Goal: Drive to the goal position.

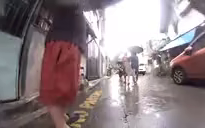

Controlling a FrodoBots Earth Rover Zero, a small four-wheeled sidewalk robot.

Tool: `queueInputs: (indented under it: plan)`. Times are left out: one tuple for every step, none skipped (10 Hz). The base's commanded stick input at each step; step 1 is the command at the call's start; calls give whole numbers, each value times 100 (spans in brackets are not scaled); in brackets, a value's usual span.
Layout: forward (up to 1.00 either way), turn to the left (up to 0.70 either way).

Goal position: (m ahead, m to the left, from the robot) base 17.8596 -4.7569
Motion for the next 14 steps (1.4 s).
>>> queueInputs:
  plan:
    - [0, 0]
    - [0, 0]
    - [38, 0]
    - [69, 0]
    - [69, 0]
    - [43, 0]
    - [13, 0]
    - [0, 0]
    - [0, 0]
    - [34, 0]
    - [80, 0]
    - [83, 0]
    - [84, 0]
    - [84, 0]
